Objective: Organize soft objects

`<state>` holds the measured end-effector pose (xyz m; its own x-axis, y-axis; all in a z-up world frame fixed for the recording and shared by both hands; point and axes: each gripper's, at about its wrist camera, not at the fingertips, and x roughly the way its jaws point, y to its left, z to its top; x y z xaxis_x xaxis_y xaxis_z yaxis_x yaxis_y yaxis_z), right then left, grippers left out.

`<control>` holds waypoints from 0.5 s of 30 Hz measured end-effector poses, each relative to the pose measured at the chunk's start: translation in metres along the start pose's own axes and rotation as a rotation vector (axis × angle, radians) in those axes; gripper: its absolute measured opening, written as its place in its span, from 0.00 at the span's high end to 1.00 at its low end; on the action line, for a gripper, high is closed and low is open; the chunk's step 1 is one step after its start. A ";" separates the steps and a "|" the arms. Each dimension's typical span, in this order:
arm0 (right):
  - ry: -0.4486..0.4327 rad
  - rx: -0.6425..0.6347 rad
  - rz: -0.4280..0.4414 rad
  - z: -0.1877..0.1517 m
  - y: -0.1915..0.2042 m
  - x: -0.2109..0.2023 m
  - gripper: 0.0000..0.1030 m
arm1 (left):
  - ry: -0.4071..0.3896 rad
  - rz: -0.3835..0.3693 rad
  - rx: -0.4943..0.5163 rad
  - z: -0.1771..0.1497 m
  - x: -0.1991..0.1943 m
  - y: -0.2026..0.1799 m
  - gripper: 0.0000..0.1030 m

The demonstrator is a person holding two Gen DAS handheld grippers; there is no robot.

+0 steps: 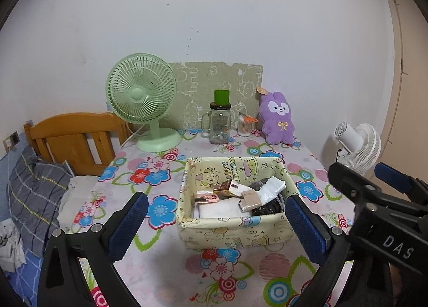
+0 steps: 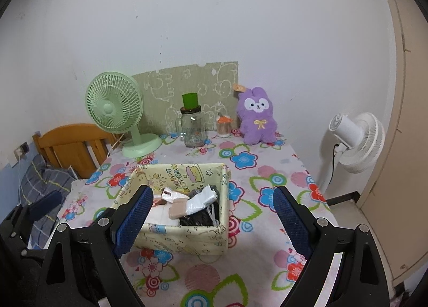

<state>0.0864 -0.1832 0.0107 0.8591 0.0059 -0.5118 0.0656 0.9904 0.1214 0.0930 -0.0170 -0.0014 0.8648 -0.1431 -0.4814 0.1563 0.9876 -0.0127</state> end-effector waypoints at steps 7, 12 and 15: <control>-0.029 0.004 -0.010 -0.009 -0.008 -0.025 0.10 | -0.024 0.020 0.004 -0.007 -0.022 0.002 0.00; -0.051 0.003 -0.019 -0.016 -0.014 -0.042 0.10 | -0.031 0.018 -0.001 -0.012 -0.034 0.002 0.00; -0.059 0.004 -0.024 -0.022 -0.018 -0.050 0.10 | -0.035 0.012 -0.008 -0.016 -0.039 0.002 0.00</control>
<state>0.0308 -0.1982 0.0159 0.8856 -0.0263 -0.4638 0.0884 0.9897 0.1127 0.0525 -0.0083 0.0033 0.8827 -0.1330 -0.4507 0.1419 0.9898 -0.0140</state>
